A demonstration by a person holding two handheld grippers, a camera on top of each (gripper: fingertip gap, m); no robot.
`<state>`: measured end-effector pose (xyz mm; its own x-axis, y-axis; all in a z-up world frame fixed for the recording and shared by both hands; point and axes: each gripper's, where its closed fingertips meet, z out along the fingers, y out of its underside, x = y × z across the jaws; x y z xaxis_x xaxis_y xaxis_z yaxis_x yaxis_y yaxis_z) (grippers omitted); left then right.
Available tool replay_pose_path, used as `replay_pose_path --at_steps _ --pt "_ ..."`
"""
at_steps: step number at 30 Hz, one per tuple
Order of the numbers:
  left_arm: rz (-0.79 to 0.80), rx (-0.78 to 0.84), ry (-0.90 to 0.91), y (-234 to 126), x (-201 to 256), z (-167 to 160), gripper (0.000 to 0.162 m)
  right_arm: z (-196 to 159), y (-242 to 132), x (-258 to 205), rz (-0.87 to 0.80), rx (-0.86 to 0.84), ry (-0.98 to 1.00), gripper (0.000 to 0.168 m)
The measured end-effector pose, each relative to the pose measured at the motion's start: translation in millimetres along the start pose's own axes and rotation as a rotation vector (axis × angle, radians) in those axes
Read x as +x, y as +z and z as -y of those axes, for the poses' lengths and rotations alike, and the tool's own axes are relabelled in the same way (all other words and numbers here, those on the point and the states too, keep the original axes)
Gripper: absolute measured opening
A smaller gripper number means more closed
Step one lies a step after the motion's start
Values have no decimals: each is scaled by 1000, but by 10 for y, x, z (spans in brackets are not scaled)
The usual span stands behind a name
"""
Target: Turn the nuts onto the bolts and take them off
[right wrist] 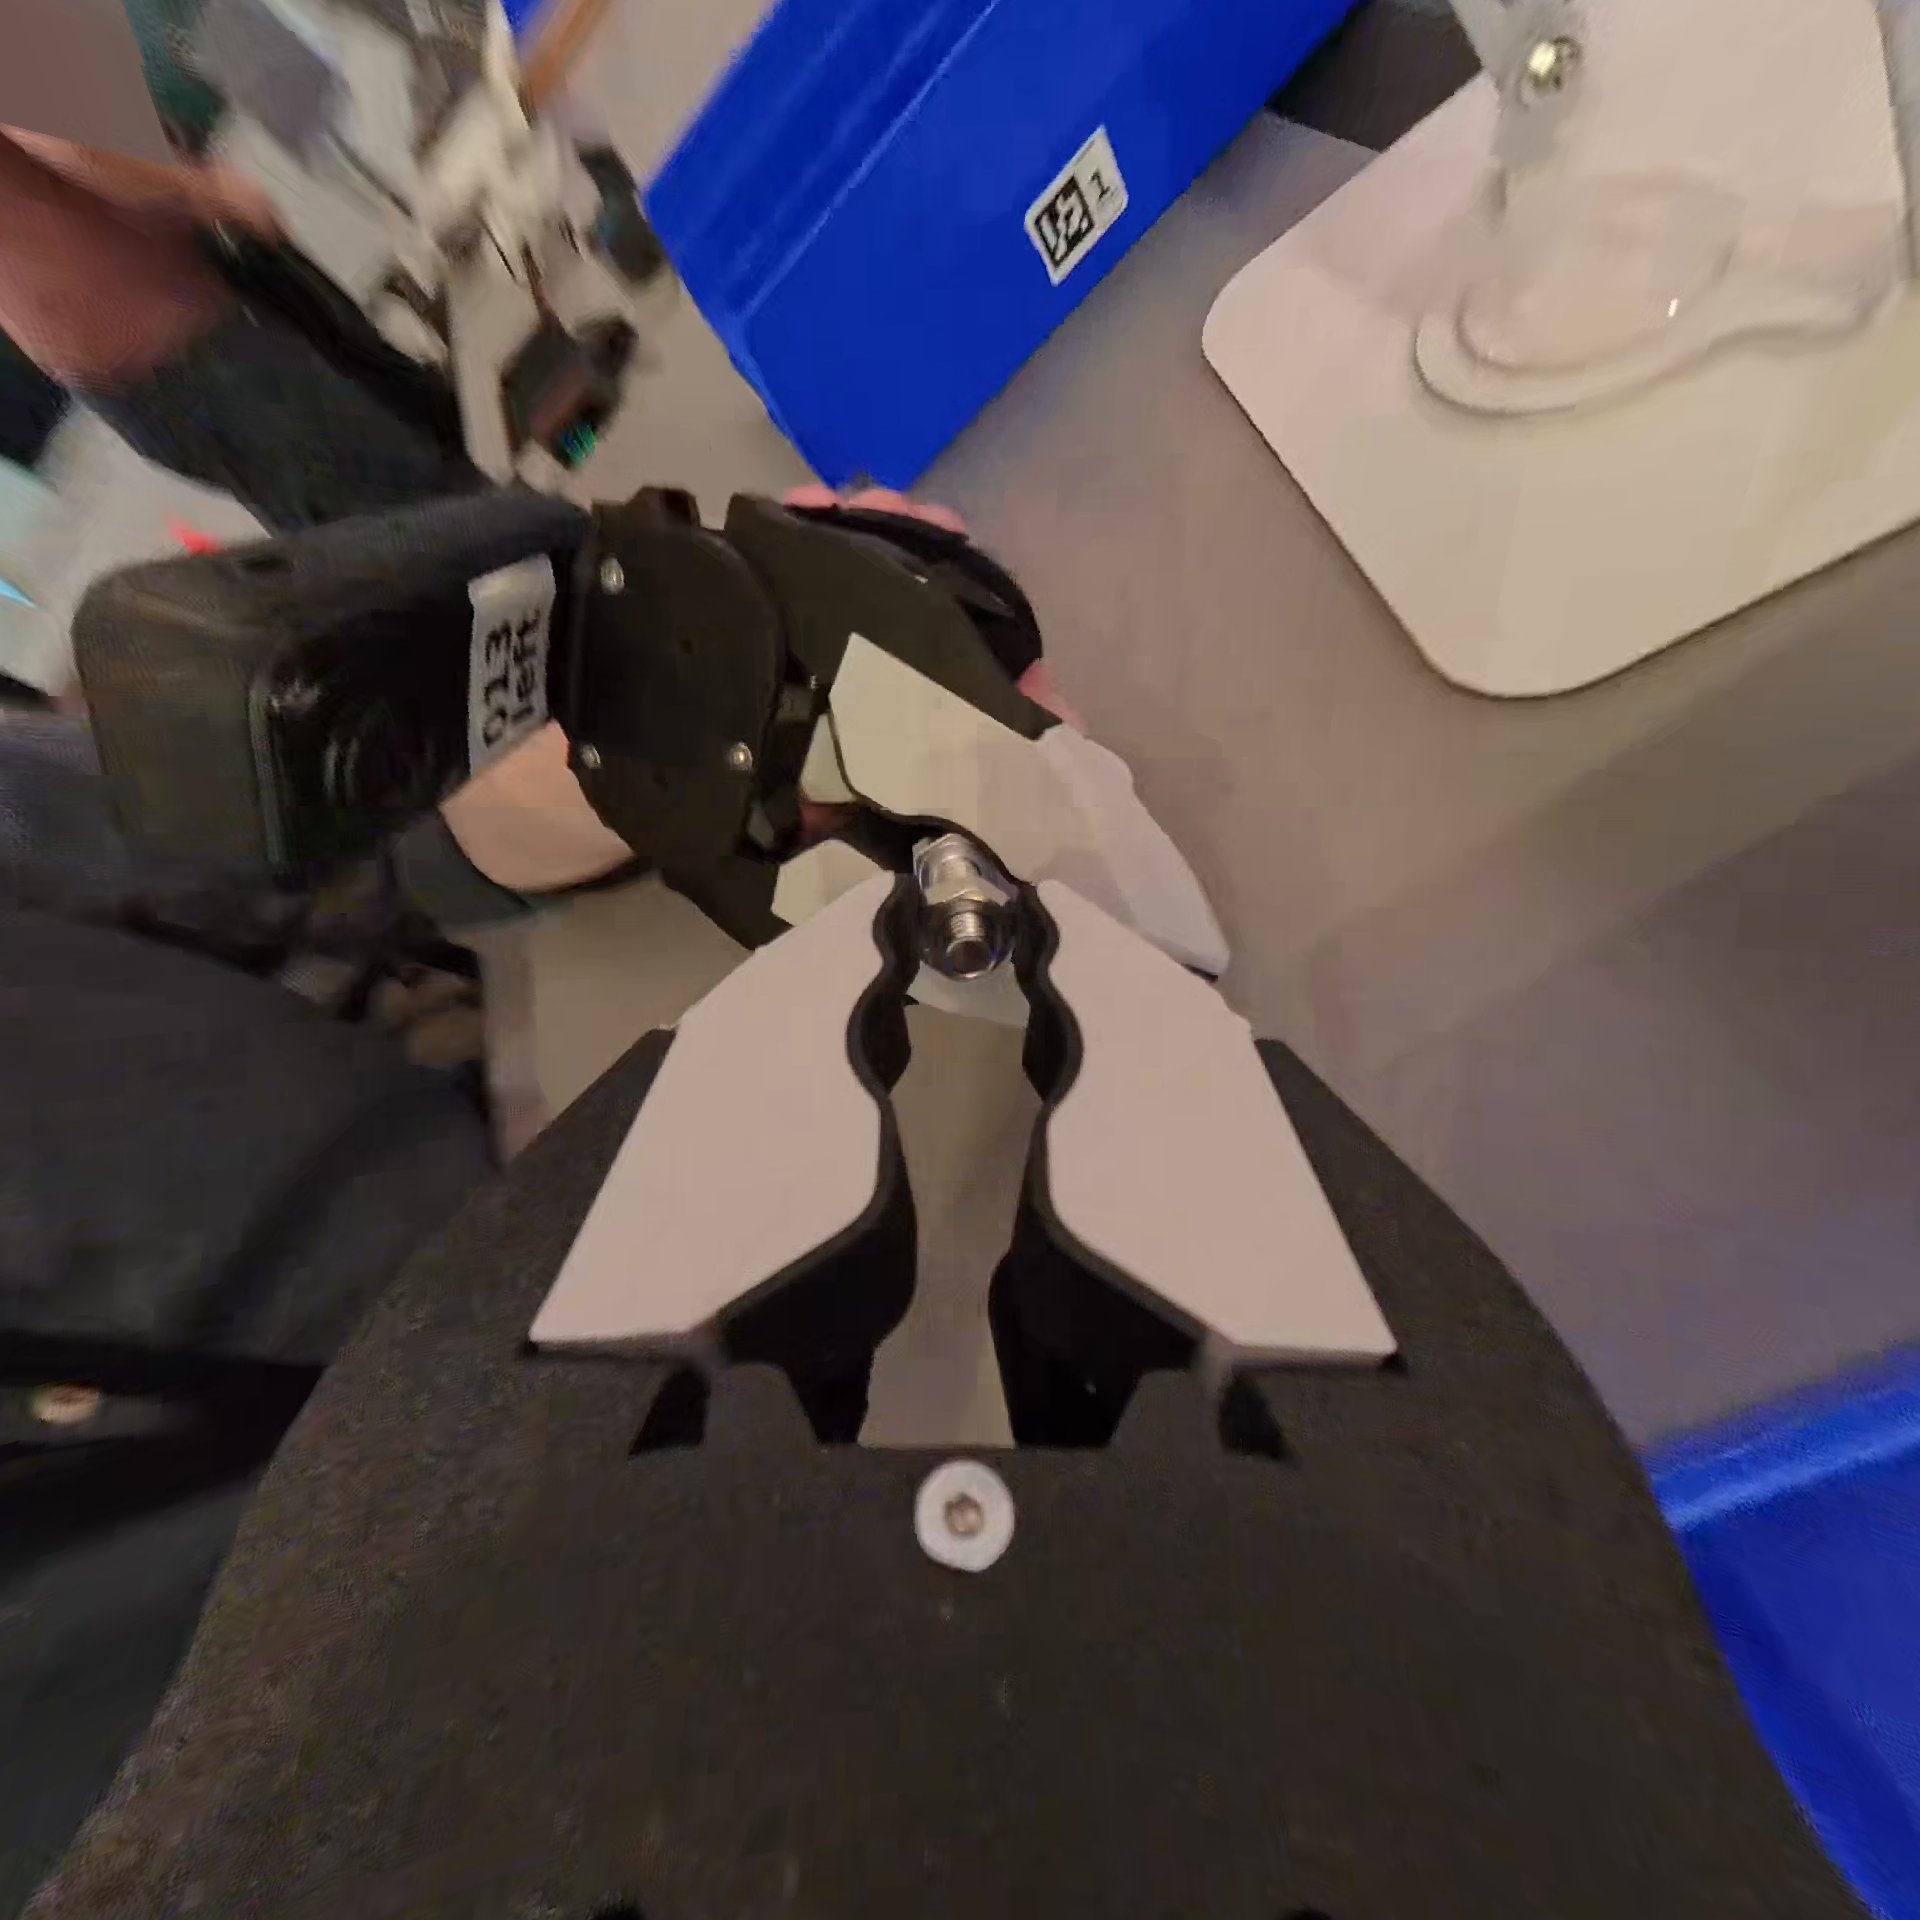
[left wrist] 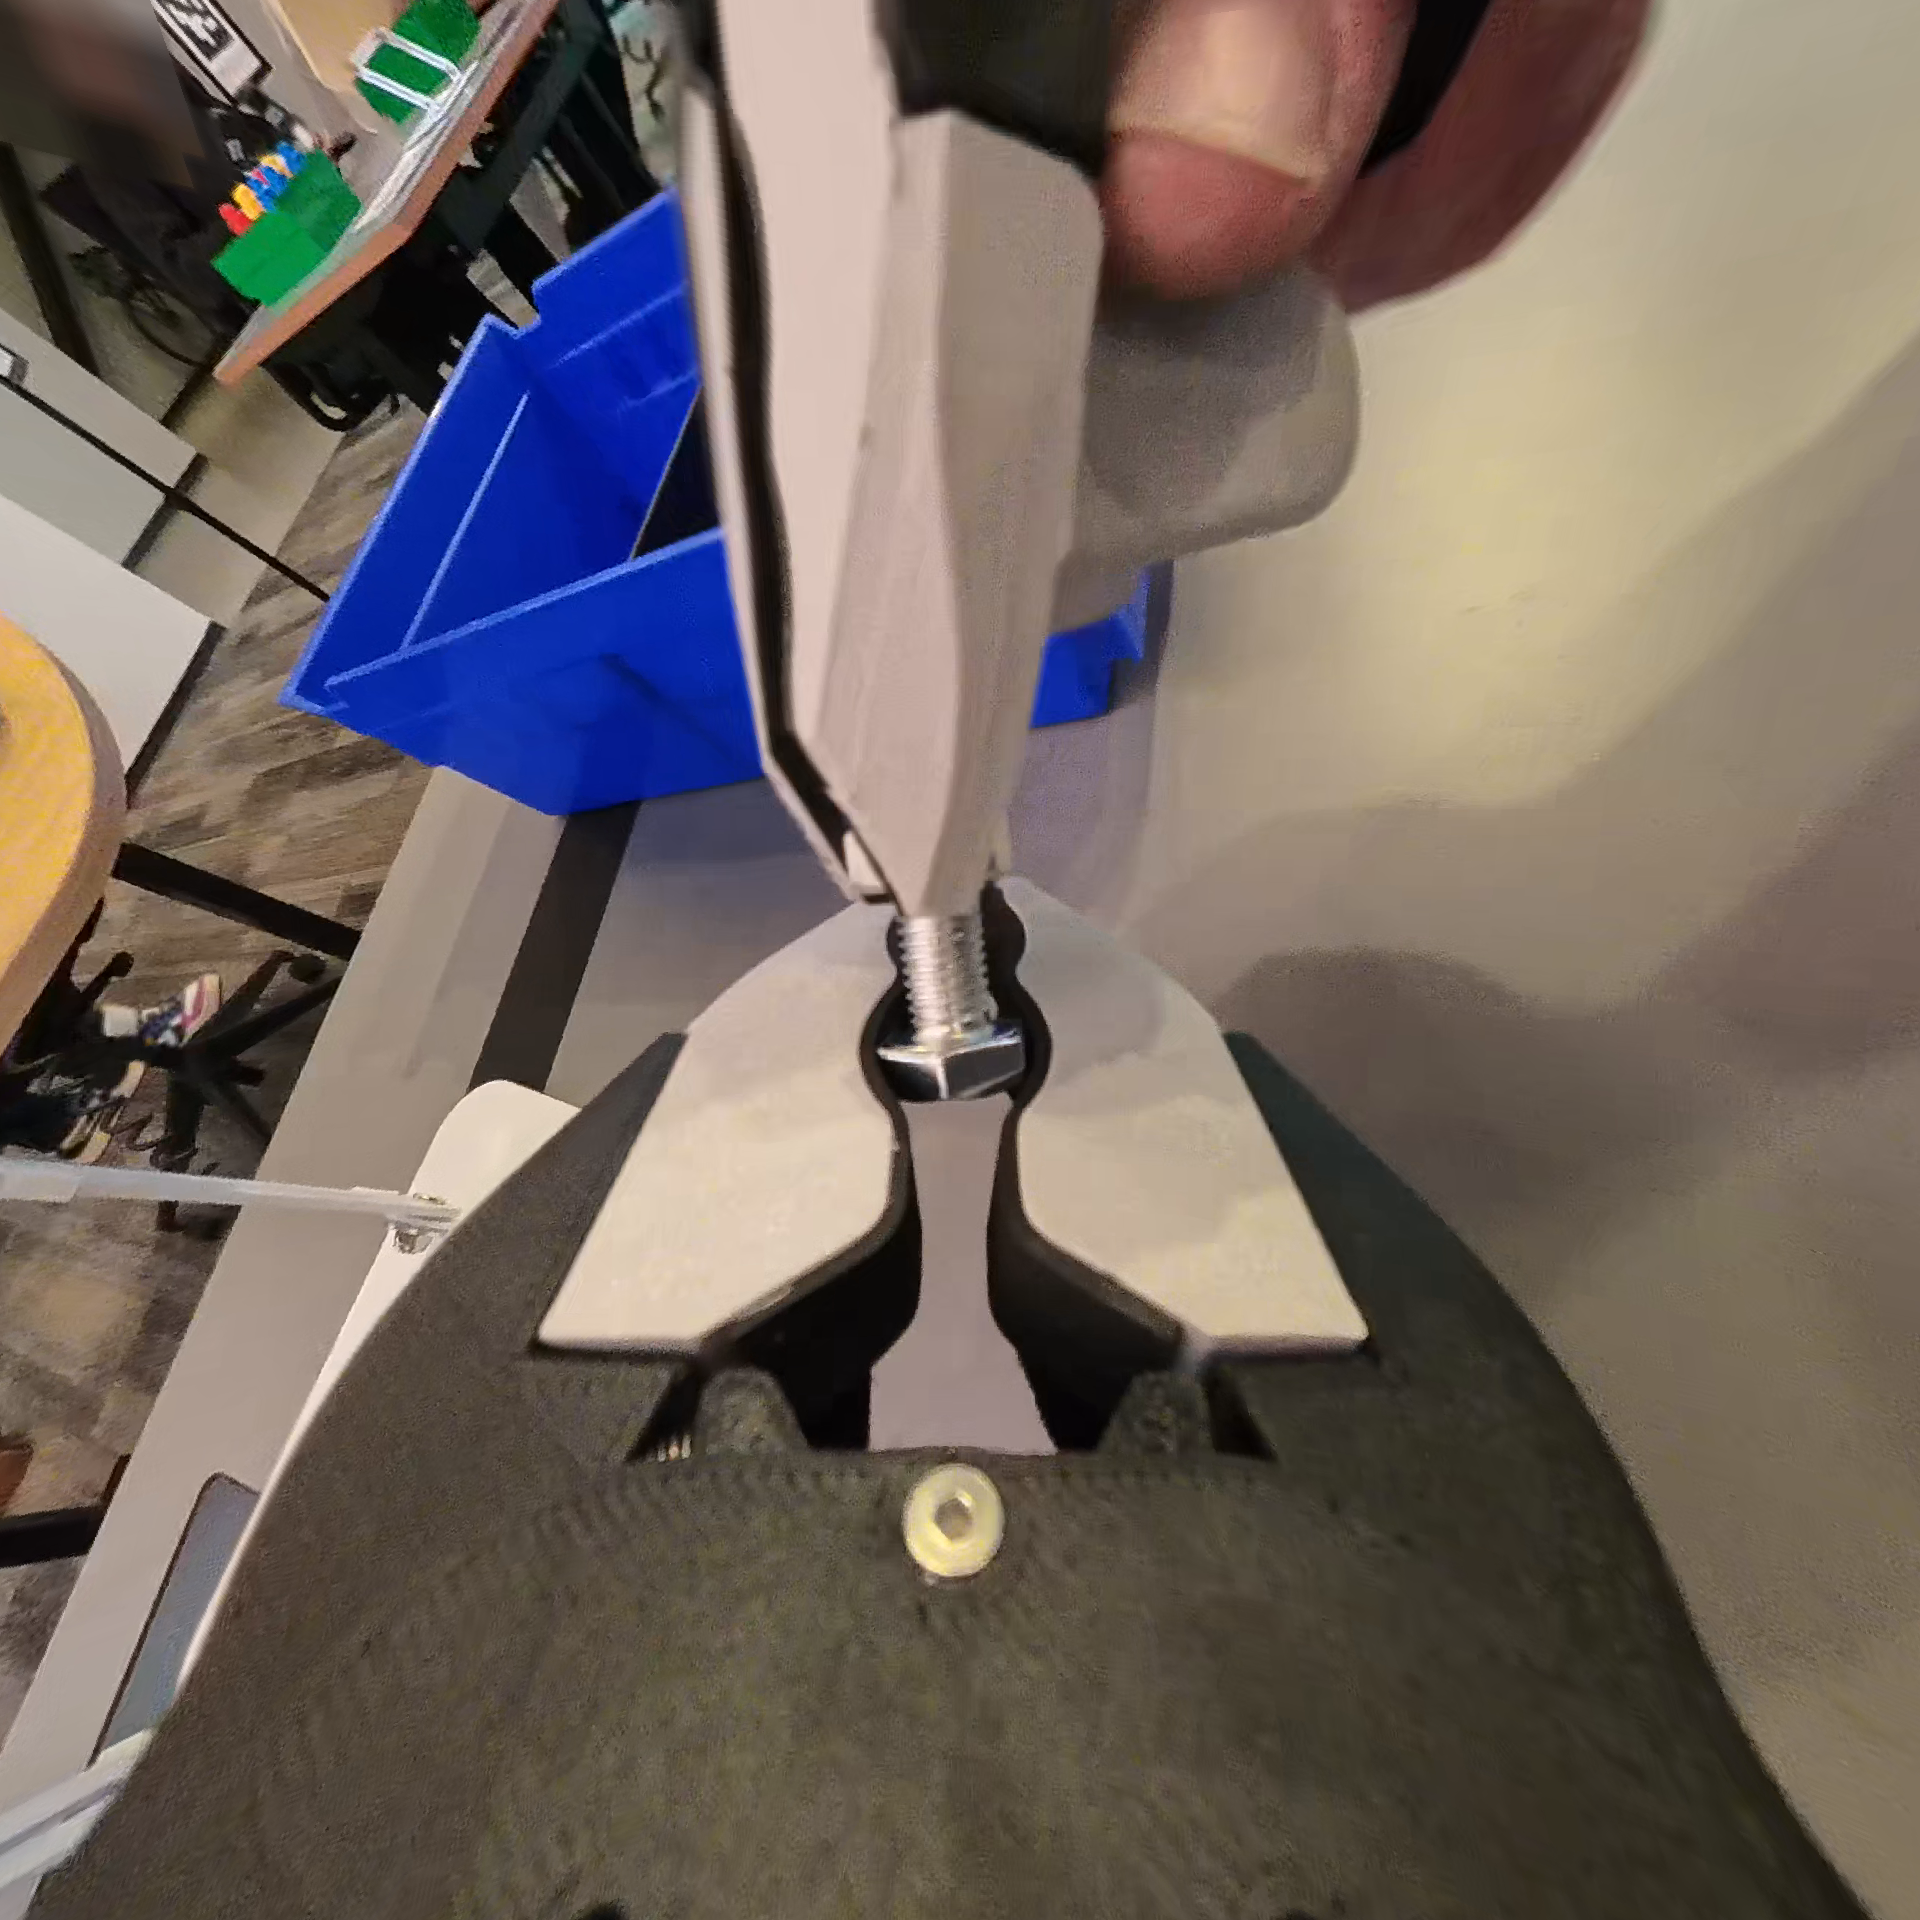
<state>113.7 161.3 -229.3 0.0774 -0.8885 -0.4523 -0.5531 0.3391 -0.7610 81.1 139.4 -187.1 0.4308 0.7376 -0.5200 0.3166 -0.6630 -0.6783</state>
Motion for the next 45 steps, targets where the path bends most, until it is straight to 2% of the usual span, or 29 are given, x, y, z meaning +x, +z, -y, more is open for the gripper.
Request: replay_pose_path --at_steps 1,3,4,7,9,12,14,19,23,26,29,32,34,36,38,39,41,45 --pt "-5 -3 1 4 9 -10 10 -8 5 8 26 32 63 18" --pt "-2 -11 21 23 30 -20 10 -32 3 9 32 54 56 20" --pt "-7 -5 20 21 39 -1 10 -48 1 14 13 47 9 36" --pt "-37 15 -7 -1 53 32 10 -1 -78 -45 -26 55 -236 42" --pt "-64 30 -29 -9 68 38 10 -1 -133 5 -142 -7 -487 45" --pt "-103 51 -55 -17 105 70 10 1 -164 -15 -260 -107 -888 38" --pt "-125 57 -58 -18 140 83 10 0 -146 -32 -307 -173 -1087 34" --pt "-153 78 -74 -33 171 118 10 -37 -97 -11 -333 -315 -1332 18" --pt "-153 83 -73 -39 170 120 10 -43 -92 -14 -311 -321 -1312 17" --pt "-115 54 -51 -19 135 84 10 -57 -82 19 -311 -304 -1131 17" --pt "-75 29 -32 -6 89 33 10 -78 -49 26 -242 -226 -681 17" --pt "-33 18 -24 4 42 30 10 -64 -46 -8 -73 -82 -146 17" --pt "-17 16 -18 -5 16 33 10 -51 -43 -15 2 12 36 17" --pt "-14 -6 10 20 45 -5 10 -88 -32 -3 -14 27 16 18" --pt "-27 6 -5 17 56 24 10 -94 -49 10 -52 14 -81 45" --pt "-29 11 -9 7 49 36 10 -77 -73 8 -72 8 -150 47" --pt "-64 28 -32 -6 72 47 10 -12 -141 -34 -123 6 -403 45" --pt "-151 75 -80 -20 166 104 10 -12 -184 -21 -275 -151 -963 37"
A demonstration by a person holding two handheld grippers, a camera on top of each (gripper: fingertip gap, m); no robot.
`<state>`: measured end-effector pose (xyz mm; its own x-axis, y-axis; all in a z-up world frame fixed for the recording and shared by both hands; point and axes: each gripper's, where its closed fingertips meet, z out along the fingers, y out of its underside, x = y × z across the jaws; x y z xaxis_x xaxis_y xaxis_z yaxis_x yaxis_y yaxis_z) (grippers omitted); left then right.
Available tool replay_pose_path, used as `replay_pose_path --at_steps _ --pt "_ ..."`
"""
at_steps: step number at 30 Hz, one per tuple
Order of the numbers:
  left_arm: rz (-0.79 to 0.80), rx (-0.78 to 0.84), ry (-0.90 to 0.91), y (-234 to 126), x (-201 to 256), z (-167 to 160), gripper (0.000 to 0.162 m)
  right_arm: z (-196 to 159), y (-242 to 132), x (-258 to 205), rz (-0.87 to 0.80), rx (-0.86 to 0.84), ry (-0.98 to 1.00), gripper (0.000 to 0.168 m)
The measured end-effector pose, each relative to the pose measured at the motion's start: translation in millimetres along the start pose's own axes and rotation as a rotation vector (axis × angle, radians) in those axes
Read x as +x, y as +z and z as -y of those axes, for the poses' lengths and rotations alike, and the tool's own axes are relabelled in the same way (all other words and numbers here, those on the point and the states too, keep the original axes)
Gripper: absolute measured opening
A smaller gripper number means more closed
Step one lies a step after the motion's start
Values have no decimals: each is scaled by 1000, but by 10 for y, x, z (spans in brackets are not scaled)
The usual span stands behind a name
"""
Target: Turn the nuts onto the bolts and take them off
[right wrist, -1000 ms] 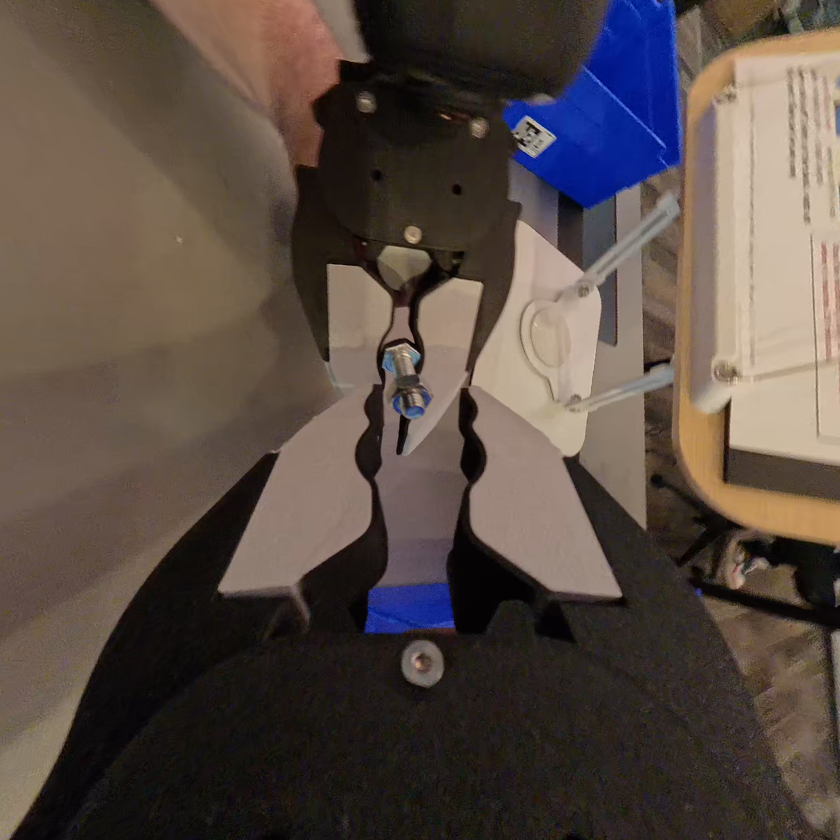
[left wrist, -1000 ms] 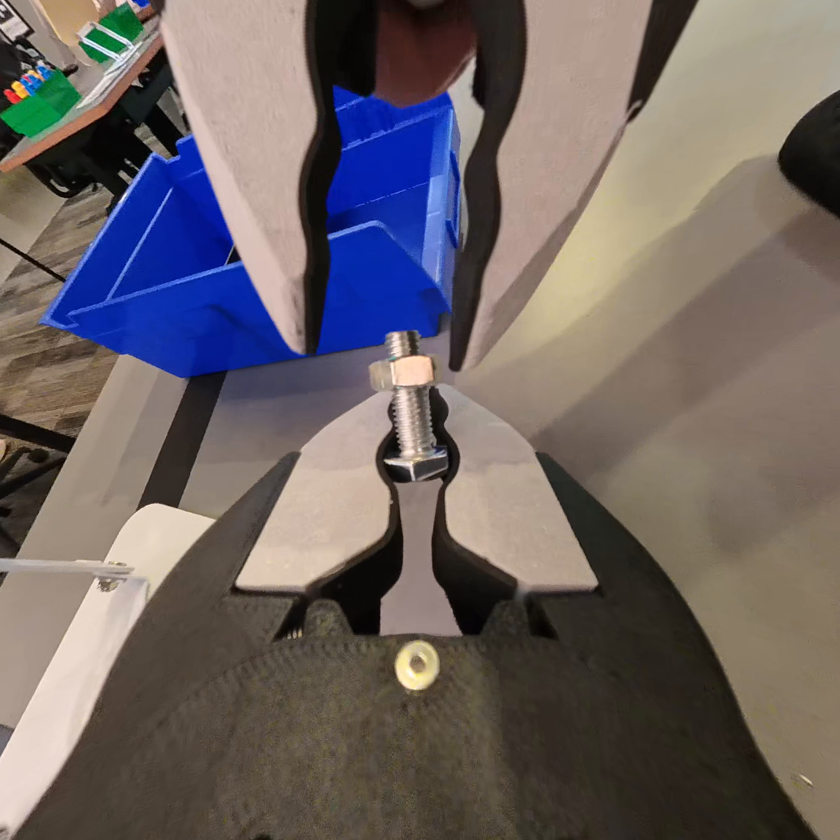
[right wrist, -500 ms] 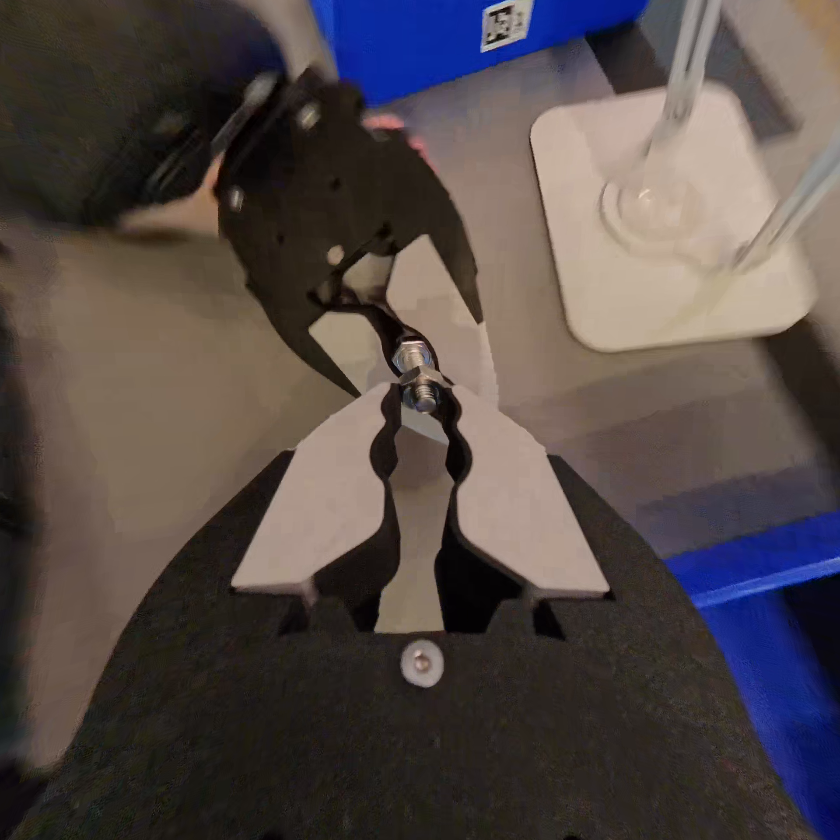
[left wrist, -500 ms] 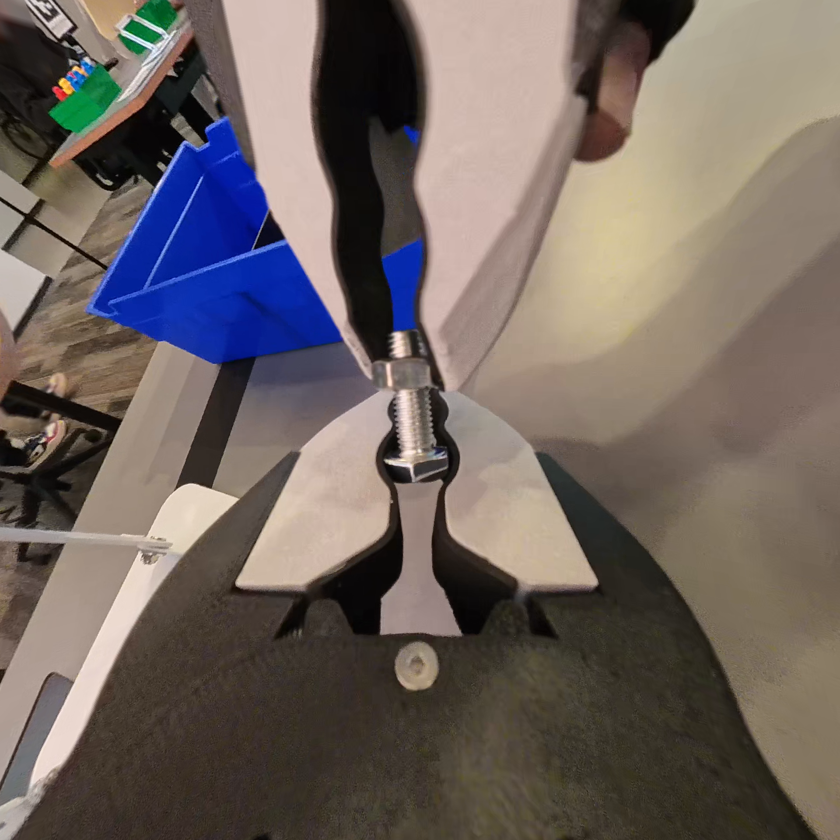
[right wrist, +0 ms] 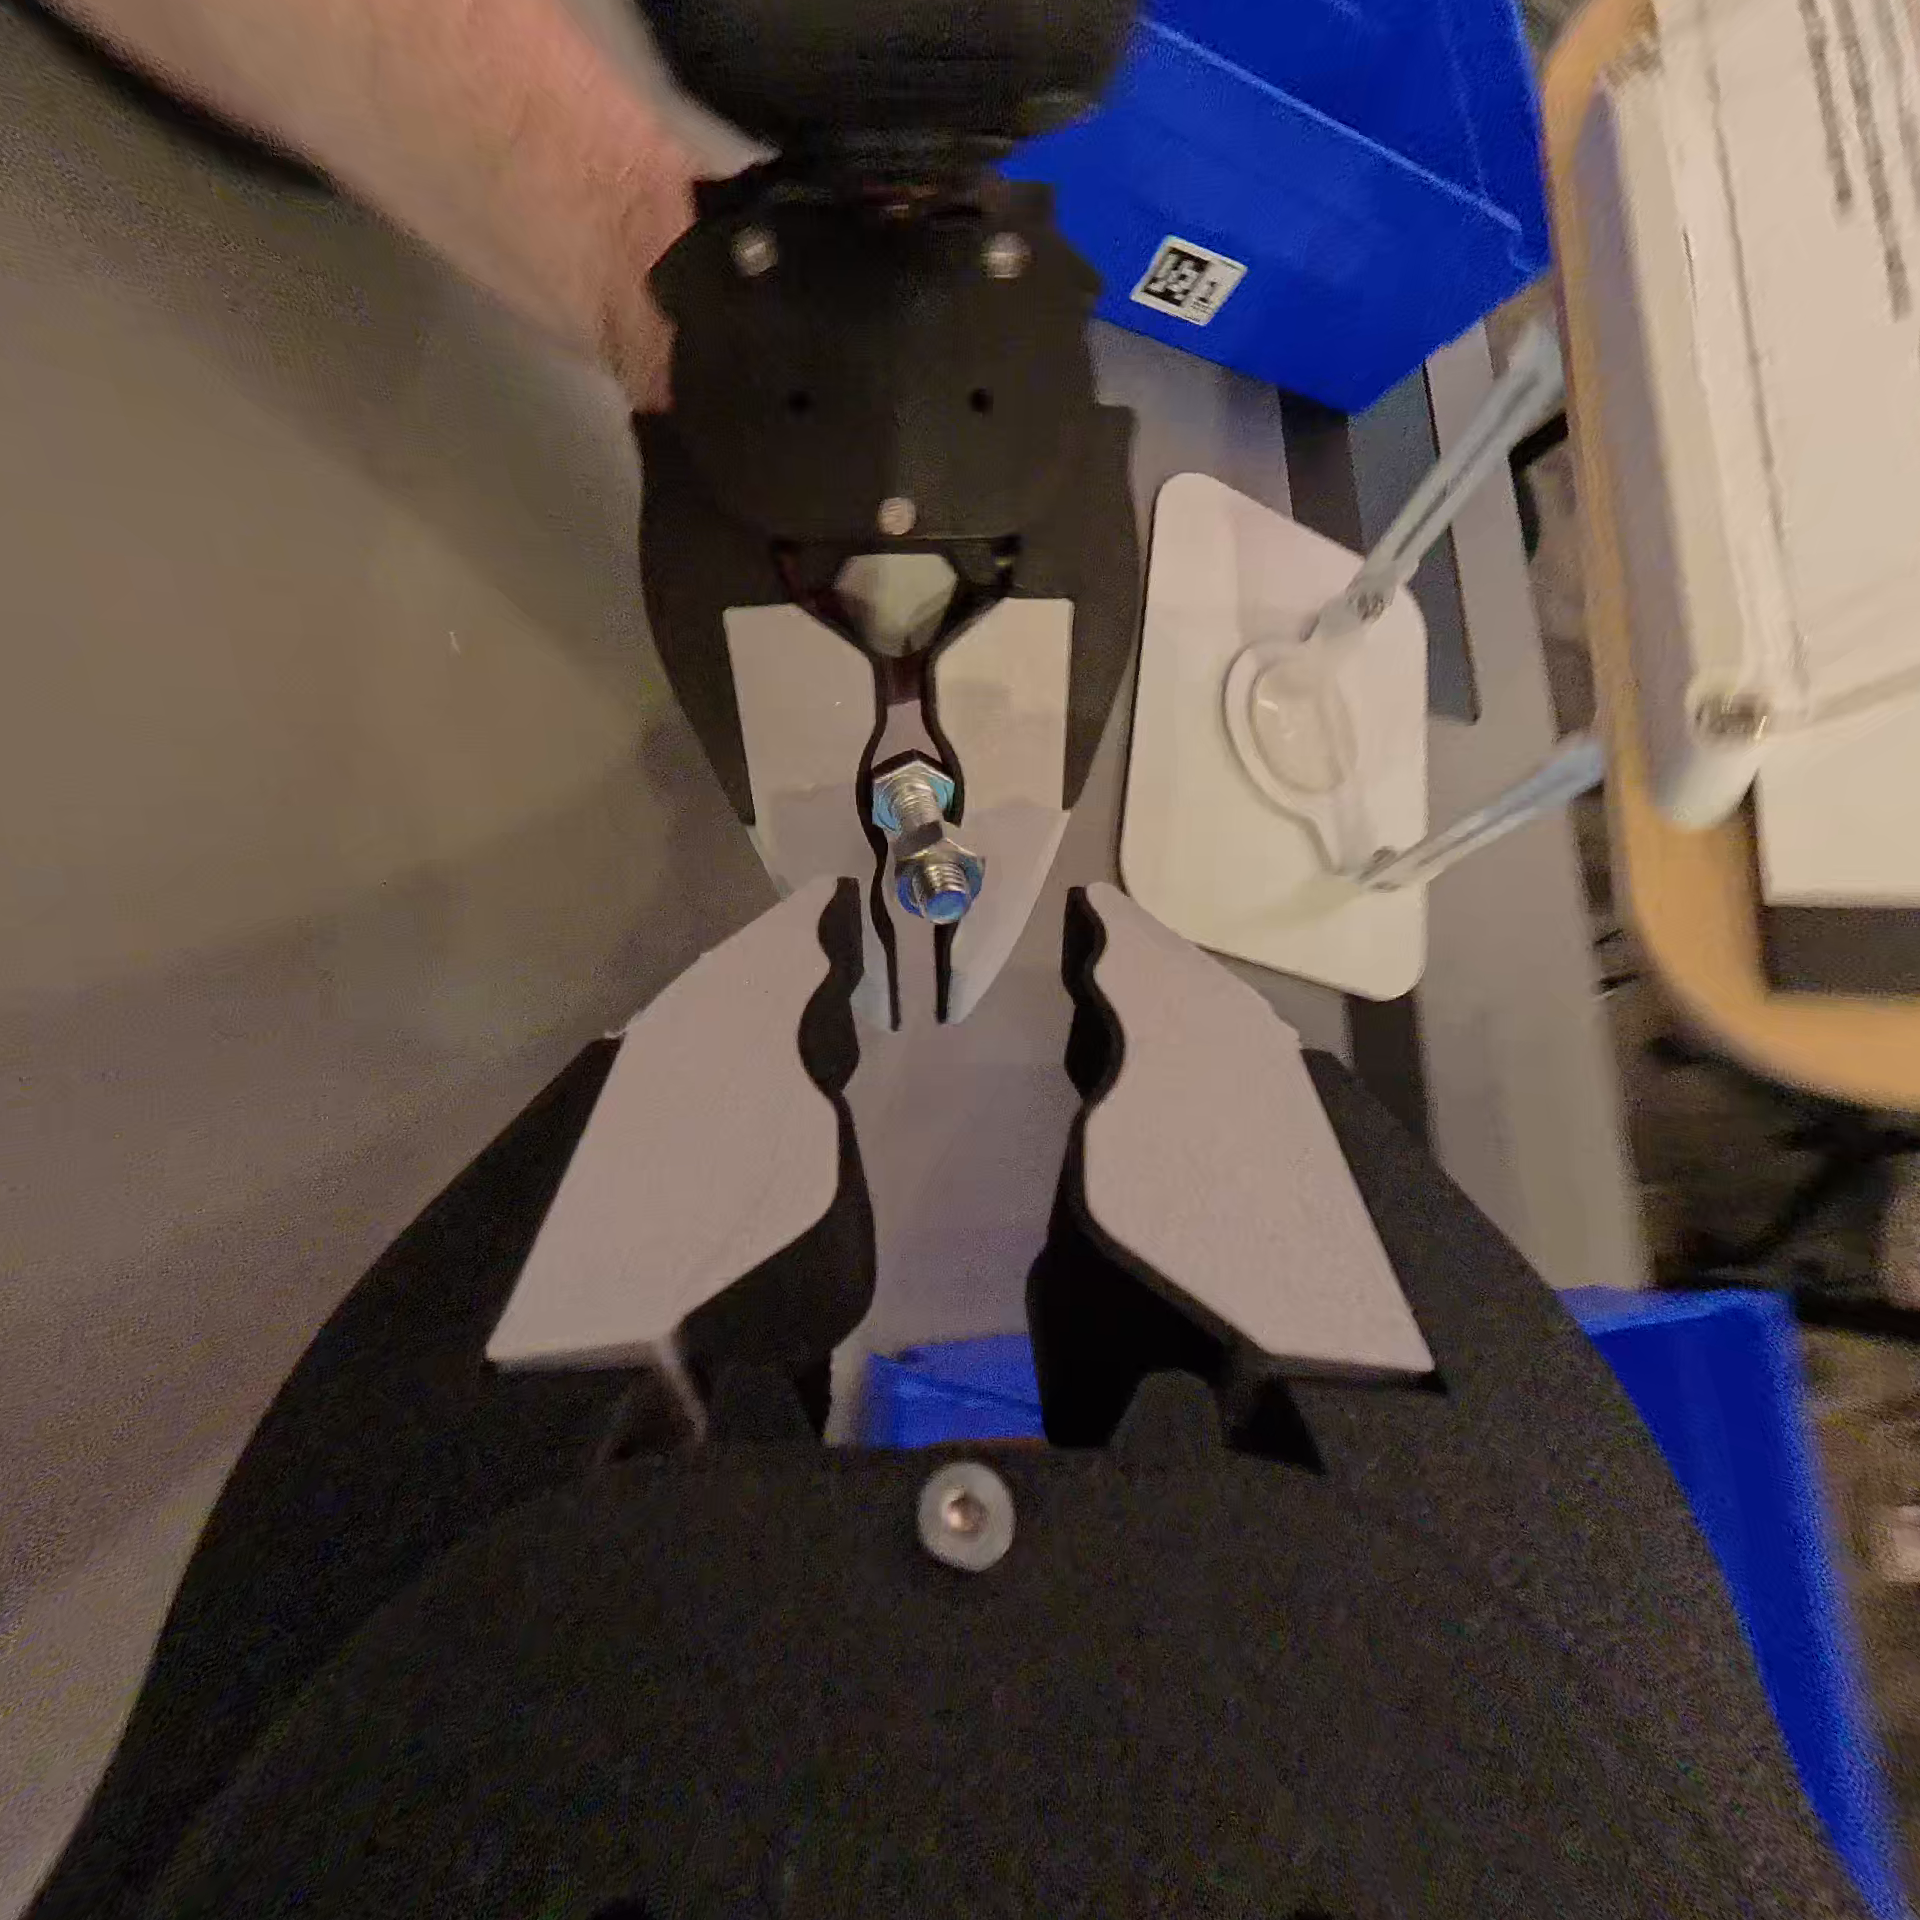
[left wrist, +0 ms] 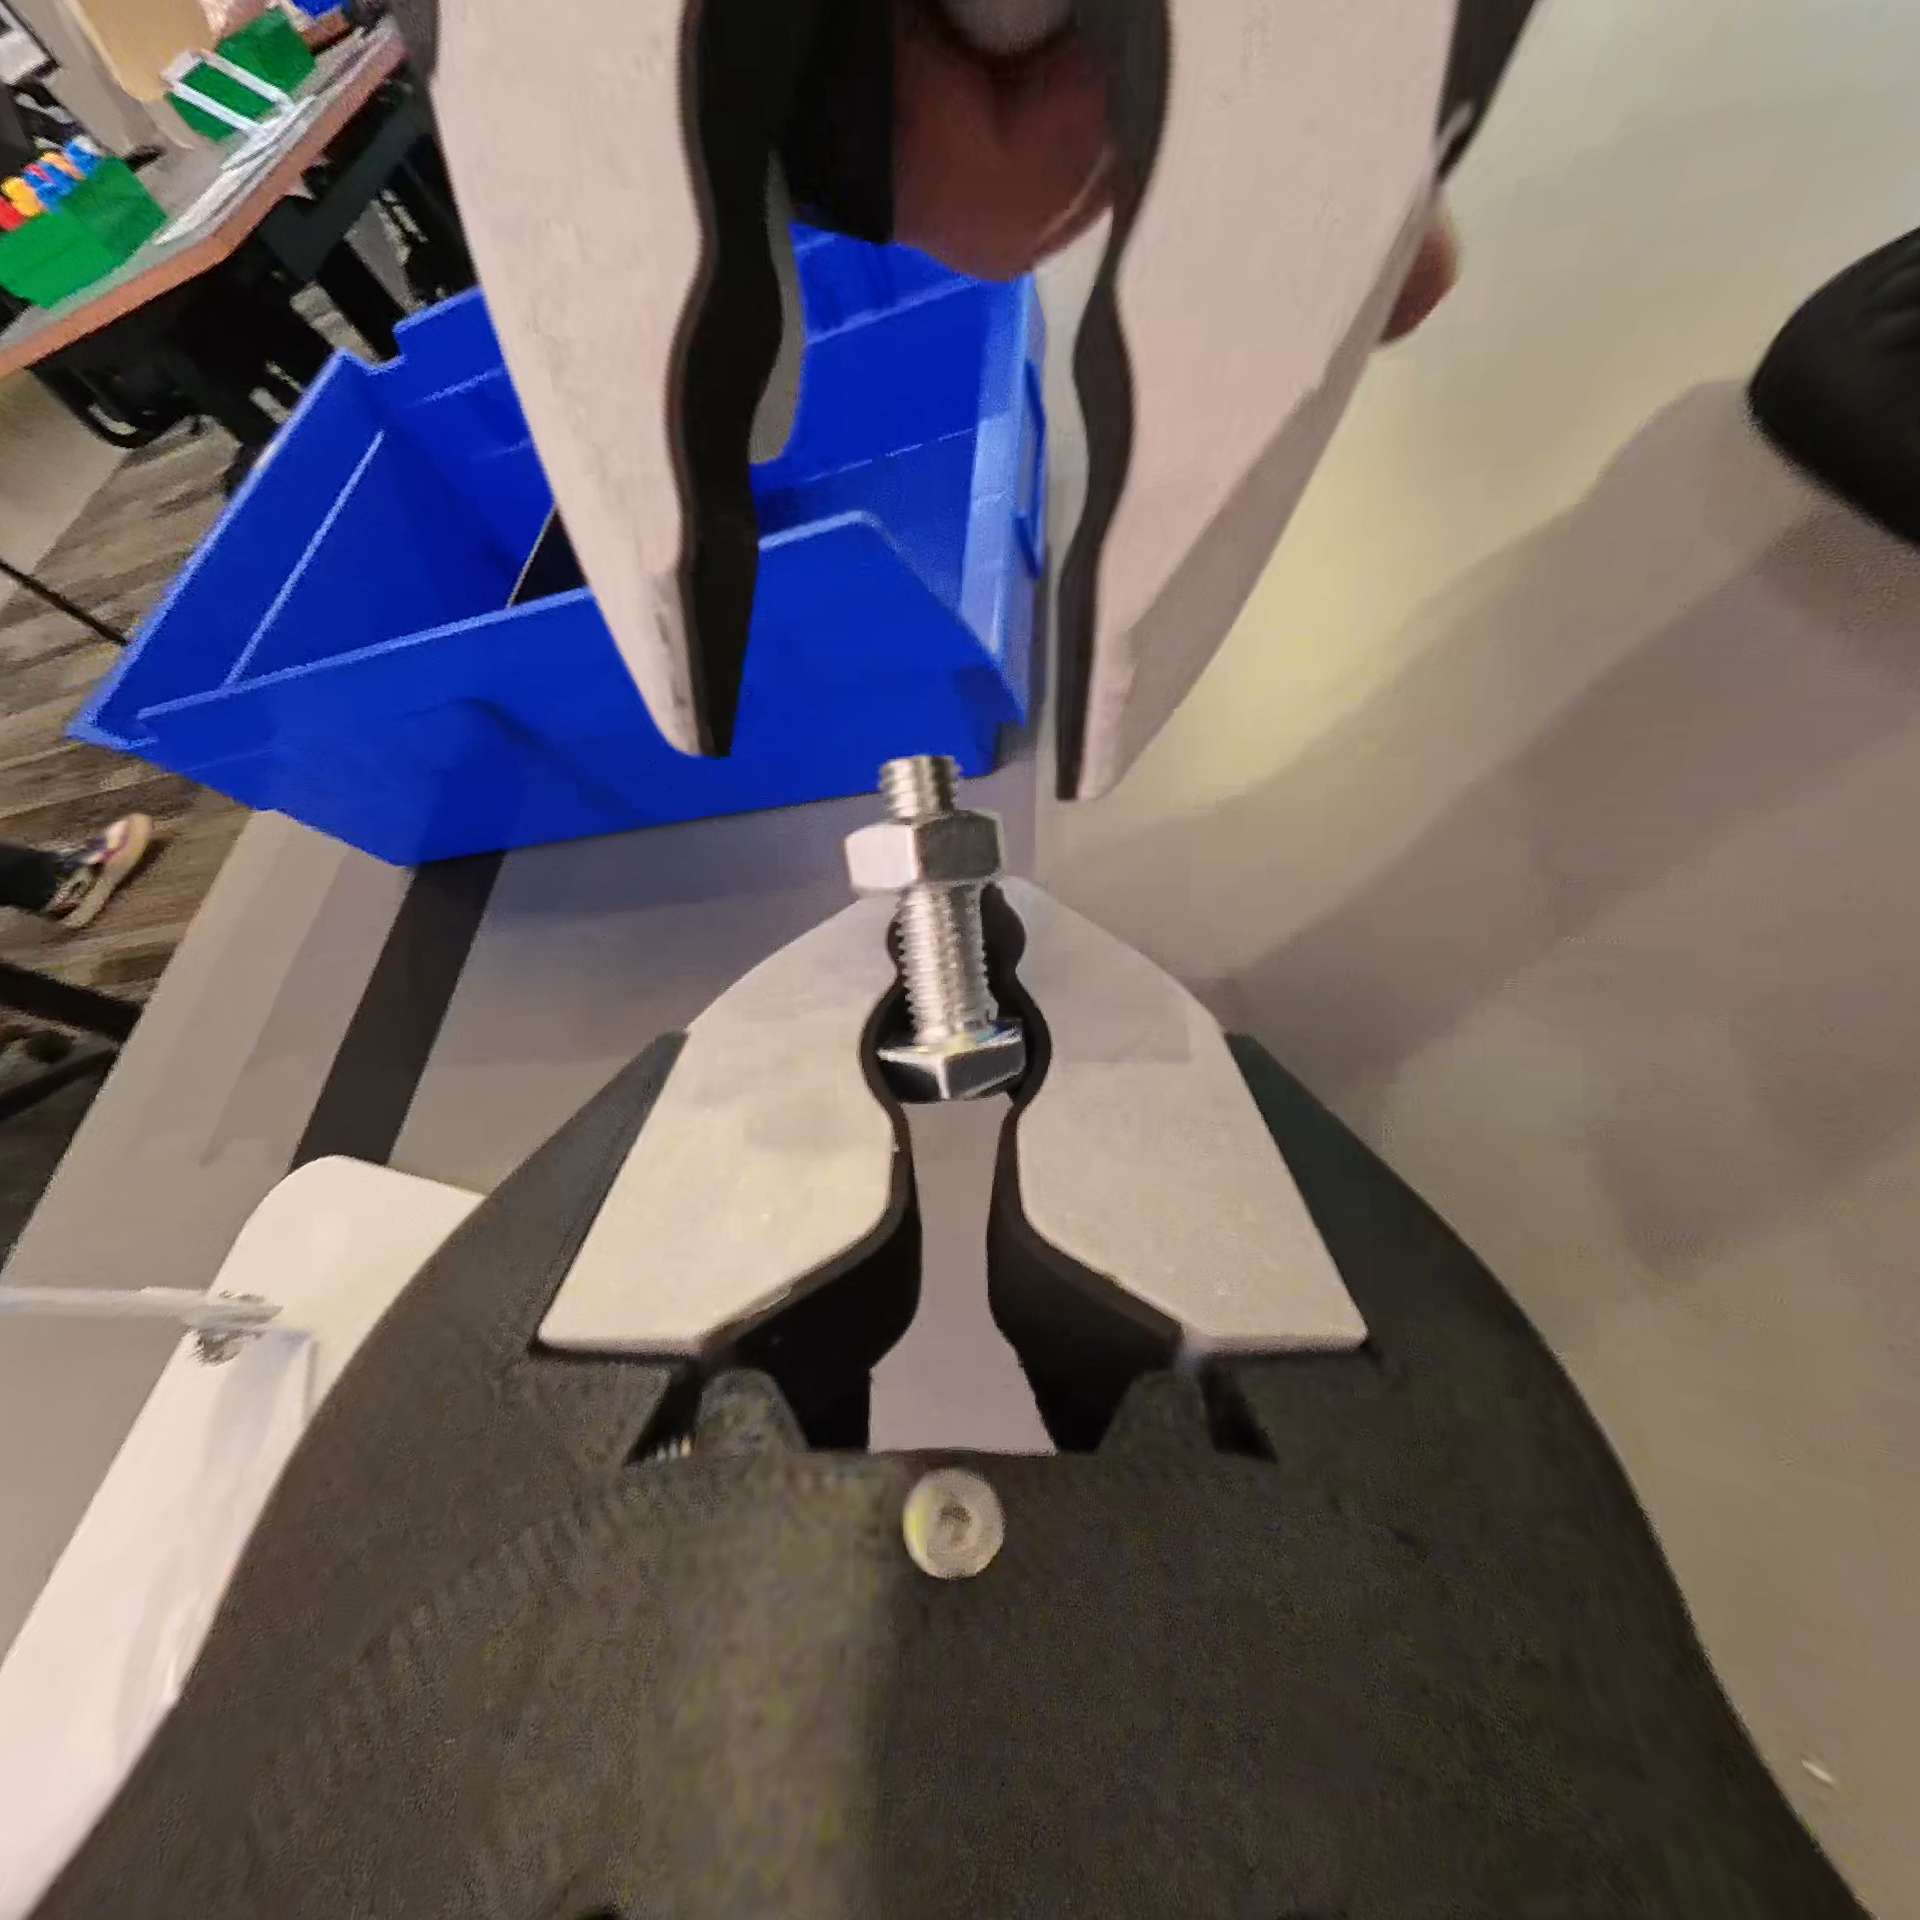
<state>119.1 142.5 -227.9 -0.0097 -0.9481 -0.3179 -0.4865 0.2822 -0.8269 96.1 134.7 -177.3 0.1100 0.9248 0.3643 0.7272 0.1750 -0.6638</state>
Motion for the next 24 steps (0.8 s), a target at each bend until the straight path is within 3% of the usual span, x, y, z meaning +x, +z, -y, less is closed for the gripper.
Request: replay_pose_path --at_steps 4,9,11,13,17,19,21,24 --pt "-45 27 -24 -3 60 51 10 11 54 -66 14 -72 -283 28" --pt "-50 25 -20 -5 66 44 10 16 79 -72 28 -84 -314 19" --pt "-23 18 -3 -2 39 39 10 17 80 -68 47 -73 -217 19" --pt "13 7 10 -13 -12 31 10 19 89 -56 92 -37 4 19" --pt "92 -25 37 -19 -117 -22 10 44 125 -43 241 88 718 19" --pt "104 -32 43 -18 -130 -29 10 39 131 -41 301 171 958 19" --pt "100 -49 62 14 -105 -58 10 10 135 -65 284 182 933 19" --pt "75 -25 31 7 -86 -15 10 -6 107 -47 214 161 770 40"
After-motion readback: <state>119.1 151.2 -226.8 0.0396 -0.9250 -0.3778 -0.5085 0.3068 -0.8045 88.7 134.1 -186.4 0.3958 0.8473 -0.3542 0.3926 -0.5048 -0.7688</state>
